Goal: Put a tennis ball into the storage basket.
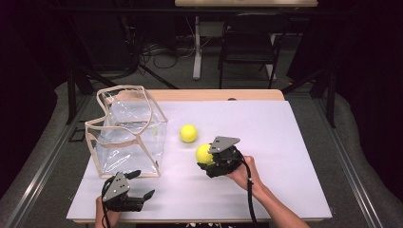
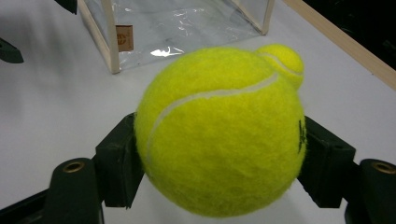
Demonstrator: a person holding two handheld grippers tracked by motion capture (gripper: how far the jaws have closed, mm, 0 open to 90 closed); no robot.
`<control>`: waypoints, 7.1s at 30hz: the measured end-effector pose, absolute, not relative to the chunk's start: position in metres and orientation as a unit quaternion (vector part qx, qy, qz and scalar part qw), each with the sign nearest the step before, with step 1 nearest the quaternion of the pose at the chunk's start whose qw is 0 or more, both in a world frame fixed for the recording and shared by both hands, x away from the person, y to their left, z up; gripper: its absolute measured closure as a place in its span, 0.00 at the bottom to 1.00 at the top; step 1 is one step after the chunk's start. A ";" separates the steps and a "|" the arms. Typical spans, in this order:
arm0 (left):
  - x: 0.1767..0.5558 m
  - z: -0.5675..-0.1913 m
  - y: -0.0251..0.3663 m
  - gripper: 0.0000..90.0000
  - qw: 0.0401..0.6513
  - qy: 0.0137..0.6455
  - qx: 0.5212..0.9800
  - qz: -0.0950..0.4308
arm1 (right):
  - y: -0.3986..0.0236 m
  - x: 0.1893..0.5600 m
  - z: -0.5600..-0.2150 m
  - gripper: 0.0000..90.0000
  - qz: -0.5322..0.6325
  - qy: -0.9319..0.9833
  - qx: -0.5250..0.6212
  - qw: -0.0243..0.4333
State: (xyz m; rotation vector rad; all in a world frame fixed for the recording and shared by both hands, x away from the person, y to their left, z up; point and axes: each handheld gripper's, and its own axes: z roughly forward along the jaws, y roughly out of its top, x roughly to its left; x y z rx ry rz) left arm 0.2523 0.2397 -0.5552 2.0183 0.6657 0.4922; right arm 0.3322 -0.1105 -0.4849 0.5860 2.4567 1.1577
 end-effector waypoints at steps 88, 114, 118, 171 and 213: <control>0.253 -0.555 0.240 0.18 0.464 0.271 0.819 0.200 | -0.071 0.381 -0.430 0.29 0.421 0.865 0.180 0.206; 0.253 -0.555 0.241 0.18 0.465 0.270 0.819 0.200 | -0.056 0.396 -0.411 0.30 0.420 0.865 0.172 0.214; 0.253 -0.555 0.240 0.18 0.466 0.271 0.818 0.200 | -0.055 0.398 -0.408 0.30 0.420 0.864 0.173 0.216; 0.253 -0.555 0.240 0.18 0.465 0.270 0.819 0.200 | -0.027 0.419 -0.363 0.30 0.415 0.863 0.163 0.237; 0.253 -0.555 0.241 0.18 0.466 0.270 0.819 0.199 | 0.009 0.430 -0.335 0.30 0.413 0.863 0.152 0.248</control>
